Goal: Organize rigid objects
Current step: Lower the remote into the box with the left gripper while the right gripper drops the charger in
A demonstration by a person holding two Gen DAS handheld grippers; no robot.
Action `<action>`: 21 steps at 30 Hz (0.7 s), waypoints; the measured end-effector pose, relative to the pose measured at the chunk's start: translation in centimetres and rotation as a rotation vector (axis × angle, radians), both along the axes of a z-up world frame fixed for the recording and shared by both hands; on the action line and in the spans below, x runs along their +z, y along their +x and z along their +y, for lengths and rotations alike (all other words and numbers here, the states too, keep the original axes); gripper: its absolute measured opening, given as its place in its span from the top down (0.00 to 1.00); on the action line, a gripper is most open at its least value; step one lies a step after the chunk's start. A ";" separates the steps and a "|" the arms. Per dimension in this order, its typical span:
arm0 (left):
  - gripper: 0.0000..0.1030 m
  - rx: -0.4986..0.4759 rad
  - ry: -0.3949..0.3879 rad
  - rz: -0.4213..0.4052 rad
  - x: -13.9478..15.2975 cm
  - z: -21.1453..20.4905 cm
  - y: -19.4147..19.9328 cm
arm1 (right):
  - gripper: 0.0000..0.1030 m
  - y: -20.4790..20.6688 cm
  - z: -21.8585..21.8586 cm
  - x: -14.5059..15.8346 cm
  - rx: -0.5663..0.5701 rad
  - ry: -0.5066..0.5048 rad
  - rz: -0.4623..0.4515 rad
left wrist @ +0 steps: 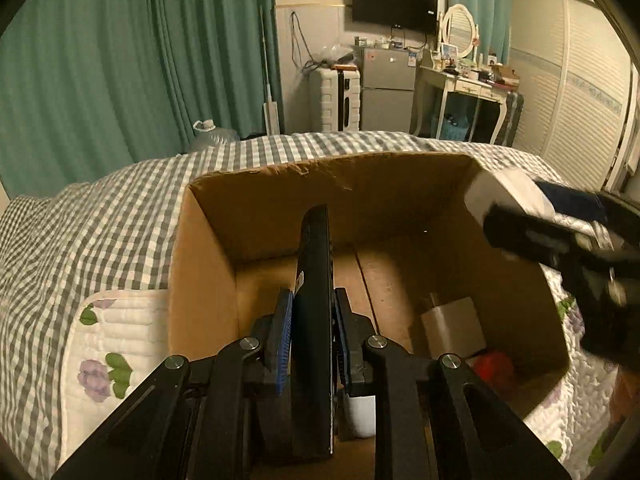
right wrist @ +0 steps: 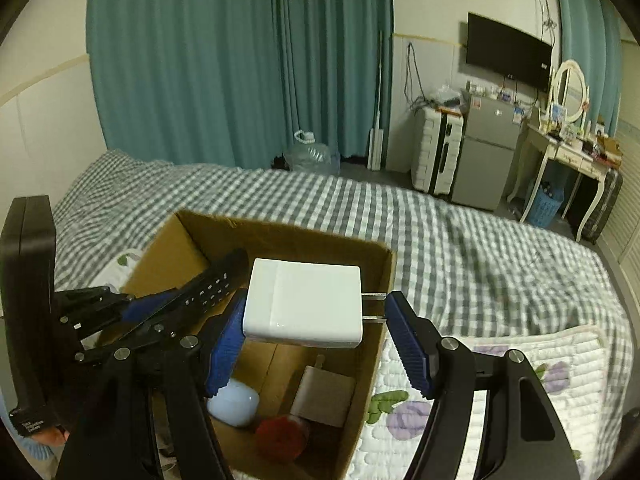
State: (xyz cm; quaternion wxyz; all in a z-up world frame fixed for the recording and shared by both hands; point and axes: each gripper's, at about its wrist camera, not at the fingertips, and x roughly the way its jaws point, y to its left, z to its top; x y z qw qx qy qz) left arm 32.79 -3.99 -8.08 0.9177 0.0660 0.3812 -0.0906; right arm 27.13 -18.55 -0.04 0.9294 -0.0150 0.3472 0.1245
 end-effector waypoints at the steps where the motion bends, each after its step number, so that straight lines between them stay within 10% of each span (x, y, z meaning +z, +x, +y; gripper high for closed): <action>1: 0.81 0.000 -0.004 0.002 0.0 -0.1 0.1 | 0.34 0.0 -0.1 -0.2 0.001 0.004 0.006; 4: 0.77 -0.003 -0.013 -0.002 0.7 0.0 -0.5 | 0.34 -0.4 -0.5 0.2 -0.003 0.009 -0.002; 7: 0.48 0.006 -0.029 -0.017 2.2 0.6 -1.5 | 0.34 -1.2 -0.7 1.1 -0.012 0.012 -0.019; 21: 0.45 0.069 -0.047 -0.080 4.9 4.5 -3.4 | 0.34 2.0 1.9 -0.4 -0.017 -0.045 0.000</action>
